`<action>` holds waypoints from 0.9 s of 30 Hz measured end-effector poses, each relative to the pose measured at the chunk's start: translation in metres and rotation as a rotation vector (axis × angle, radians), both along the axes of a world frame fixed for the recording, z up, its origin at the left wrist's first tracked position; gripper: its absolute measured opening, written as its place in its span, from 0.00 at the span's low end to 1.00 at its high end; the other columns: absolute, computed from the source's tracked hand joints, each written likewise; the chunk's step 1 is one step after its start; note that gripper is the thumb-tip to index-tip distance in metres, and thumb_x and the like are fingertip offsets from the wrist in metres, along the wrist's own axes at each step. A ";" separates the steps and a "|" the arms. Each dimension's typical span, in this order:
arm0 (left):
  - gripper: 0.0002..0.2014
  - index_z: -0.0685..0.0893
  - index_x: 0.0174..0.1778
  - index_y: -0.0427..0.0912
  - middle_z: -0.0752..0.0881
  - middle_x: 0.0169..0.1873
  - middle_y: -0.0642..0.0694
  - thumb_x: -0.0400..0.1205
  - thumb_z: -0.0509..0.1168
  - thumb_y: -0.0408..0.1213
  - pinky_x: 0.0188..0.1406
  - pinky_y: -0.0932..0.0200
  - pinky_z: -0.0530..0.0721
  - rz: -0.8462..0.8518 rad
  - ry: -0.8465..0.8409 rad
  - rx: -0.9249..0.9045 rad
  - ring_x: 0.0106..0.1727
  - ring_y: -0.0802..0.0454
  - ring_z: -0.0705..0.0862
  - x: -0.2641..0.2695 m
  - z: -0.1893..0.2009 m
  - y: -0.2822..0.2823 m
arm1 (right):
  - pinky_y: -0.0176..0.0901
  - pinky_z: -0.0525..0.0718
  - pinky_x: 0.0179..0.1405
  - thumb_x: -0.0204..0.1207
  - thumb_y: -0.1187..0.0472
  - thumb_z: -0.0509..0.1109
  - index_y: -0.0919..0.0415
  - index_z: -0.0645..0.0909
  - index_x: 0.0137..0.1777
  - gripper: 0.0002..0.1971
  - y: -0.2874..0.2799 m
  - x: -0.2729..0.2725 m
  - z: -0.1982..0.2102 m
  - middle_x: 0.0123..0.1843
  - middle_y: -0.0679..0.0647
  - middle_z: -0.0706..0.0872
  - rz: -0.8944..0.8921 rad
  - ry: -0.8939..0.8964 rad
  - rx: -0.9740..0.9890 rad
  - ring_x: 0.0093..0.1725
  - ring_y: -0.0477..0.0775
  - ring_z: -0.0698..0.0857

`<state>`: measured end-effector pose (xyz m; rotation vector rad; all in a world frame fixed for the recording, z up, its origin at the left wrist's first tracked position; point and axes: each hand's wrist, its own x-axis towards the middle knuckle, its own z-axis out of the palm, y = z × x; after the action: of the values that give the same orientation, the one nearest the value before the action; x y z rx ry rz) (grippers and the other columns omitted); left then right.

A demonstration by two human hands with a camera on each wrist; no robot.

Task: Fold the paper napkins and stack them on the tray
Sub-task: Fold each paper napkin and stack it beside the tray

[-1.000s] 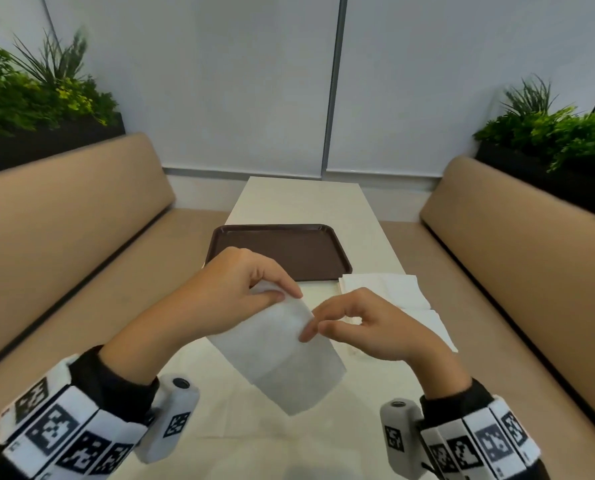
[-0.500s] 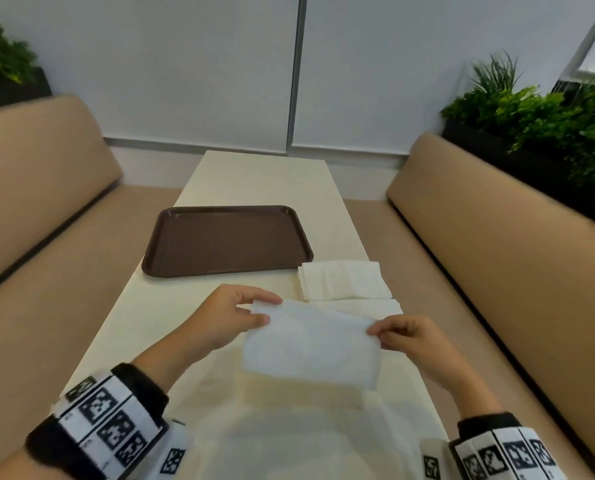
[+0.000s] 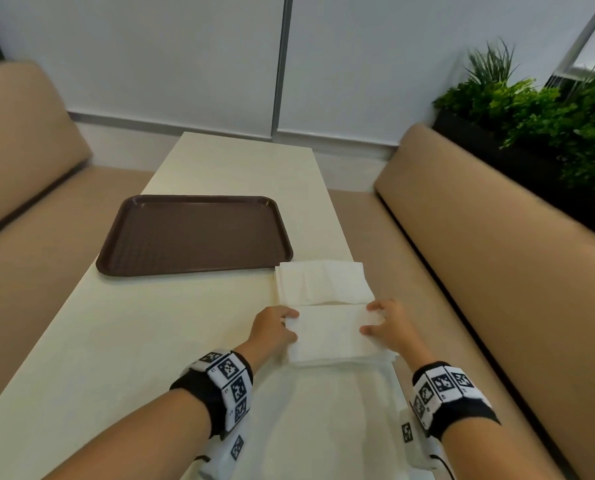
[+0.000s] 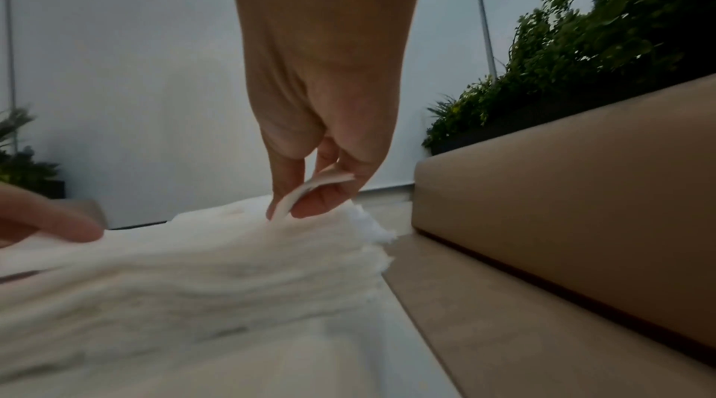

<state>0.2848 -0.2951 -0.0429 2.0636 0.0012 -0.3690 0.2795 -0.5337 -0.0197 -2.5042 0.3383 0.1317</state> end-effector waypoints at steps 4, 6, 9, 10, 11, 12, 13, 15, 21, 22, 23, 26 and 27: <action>0.23 0.80 0.67 0.38 0.79 0.68 0.41 0.75 0.66 0.21 0.67 0.61 0.74 -0.043 -0.046 0.126 0.68 0.45 0.78 0.005 -0.012 -0.002 | 0.34 0.70 0.55 0.71 0.62 0.78 0.62 0.77 0.66 0.23 0.007 -0.002 -0.013 0.70 0.55 0.71 -0.012 0.006 -0.068 0.59 0.53 0.76; 0.23 0.78 0.70 0.39 0.74 0.69 0.39 0.78 0.64 0.23 0.68 0.62 0.70 -0.077 -0.079 0.191 0.71 0.43 0.73 0.002 -0.016 -0.007 | 0.36 0.71 0.57 0.74 0.58 0.76 0.60 0.77 0.68 0.23 0.012 -0.005 -0.014 0.69 0.55 0.70 -0.028 0.021 -0.134 0.55 0.51 0.73; 0.22 0.73 0.74 0.42 0.66 0.66 0.41 0.82 0.62 0.34 0.68 0.60 0.67 -0.126 -0.101 0.289 0.69 0.43 0.65 -0.011 -0.012 -0.008 | 0.50 0.68 0.65 0.78 0.45 0.66 0.46 0.76 0.70 0.21 0.024 -0.013 -0.001 0.72 0.54 0.64 -0.017 0.161 -0.533 0.67 0.56 0.67; 0.23 0.72 0.74 0.43 0.64 0.66 0.42 0.82 0.63 0.39 0.68 0.58 0.69 -0.126 -0.128 0.315 0.68 0.44 0.64 -0.017 -0.007 -0.003 | 0.53 0.67 0.67 0.79 0.42 0.64 0.46 0.74 0.71 0.22 0.032 -0.015 0.006 0.75 0.55 0.61 -0.007 0.178 -0.627 0.70 0.59 0.64; 0.24 0.71 0.74 0.45 0.63 0.66 0.44 0.81 0.64 0.43 0.69 0.56 0.69 -0.118 -0.156 0.315 0.68 0.45 0.63 -0.025 -0.002 0.006 | 0.54 0.66 0.68 0.80 0.41 0.62 0.46 0.71 0.73 0.24 0.042 -0.017 0.015 0.77 0.56 0.59 0.011 0.159 -0.655 0.72 0.60 0.63; 0.25 0.70 0.75 0.48 0.63 0.66 0.46 0.81 0.65 0.45 0.68 0.57 0.70 -0.106 -0.183 0.288 0.67 0.48 0.62 -0.035 0.005 0.018 | 0.55 0.66 0.69 0.80 0.42 0.61 0.47 0.68 0.76 0.25 0.056 -0.019 0.022 0.78 0.56 0.57 0.048 0.102 -0.636 0.73 0.61 0.62; 0.24 0.71 0.74 0.51 0.64 0.65 0.49 0.81 0.65 0.46 0.67 0.59 0.70 -0.095 -0.203 0.249 0.66 0.52 0.62 -0.047 0.011 0.036 | 0.55 0.67 0.70 0.80 0.43 0.61 0.48 0.65 0.77 0.27 0.072 -0.022 0.028 0.78 0.56 0.58 0.113 0.023 -0.576 0.74 0.61 0.62; 0.16 0.76 0.66 0.59 0.69 0.60 0.55 0.82 0.64 0.46 0.61 0.65 0.69 -0.091 -0.211 0.181 0.63 0.59 0.65 -0.076 0.020 0.082 | 0.52 0.70 0.70 0.81 0.46 0.64 0.50 0.65 0.78 0.28 0.112 -0.029 0.036 0.77 0.54 0.64 0.328 -0.090 -0.385 0.74 0.58 0.66; 0.15 0.86 0.47 0.66 0.86 0.45 0.60 0.81 0.67 0.35 0.43 0.69 0.78 0.177 -0.143 -0.031 0.45 0.59 0.83 -0.191 0.019 0.232 | 0.42 0.70 0.70 0.80 0.46 0.65 0.57 0.69 0.77 0.28 0.241 -0.039 0.013 0.75 0.54 0.71 0.754 0.089 -0.085 0.72 0.54 0.73; 0.16 0.86 0.46 0.66 0.86 0.45 0.62 0.81 0.67 0.34 0.41 0.69 0.78 0.237 -0.157 -0.039 0.44 0.60 0.83 -0.208 0.017 0.250 | 0.44 0.69 0.72 0.80 0.45 0.66 0.58 0.68 0.77 0.29 0.257 -0.037 0.005 0.76 0.54 0.71 0.763 0.106 -0.104 0.73 0.55 0.72; 0.16 0.86 0.45 0.65 0.86 0.44 0.63 0.80 0.68 0.33 0.40 0.70 0.77 0.296 -0.164 -0.055 0.42 0.60 0.83 -0.225 0.018 0.265 | 0.47 0.69 0.74 0.79 0.44 0.67 0.59 0.68 0.77 0.31 0.270 -0.035 -0.001 0.77 0.55 0.70 0.764 0.122 -0.133 0.74 0.57 0.71; 0.18 0.88 0.42 0.64 0.88 0.41 0.54 0.79 0.68 0.30 0.36 0.75 0.75 0.451 -0.155 -0.060 0.38 0.59 0.83 -0.263 0.013 0.306 | 0.53 0.73 0.69 0.69 0.40 0.75 0.62 0.68 0.73 0.39 0.295 -0.029 -0.014 0.71 0.57 0.72 0.743 0.148 -0.274 0.70 0.61 0.71; 0.18 0.88 0.41 0.65 0.89 0.41 0.49 0.79 0.69 0.31 0.36 0.75 0.75 0.498 -0.162 -0.068 0.38 0.58 0.83 -0.272 0.014 0.314 | 0.53 0.74 0.67 0.66 0.42 0.78 0.63 0.68 0.72 0.40 0.299 -0.028 -0.017 0.69 0.57 0.72 0.718 0.162 -0.278 0.69 0.61 0.72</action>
<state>0.0131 0.0193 -0.0289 1.9395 0.3920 0.1038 0.2514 -0.2343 -0.0363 -2.7813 -0.5307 0.6078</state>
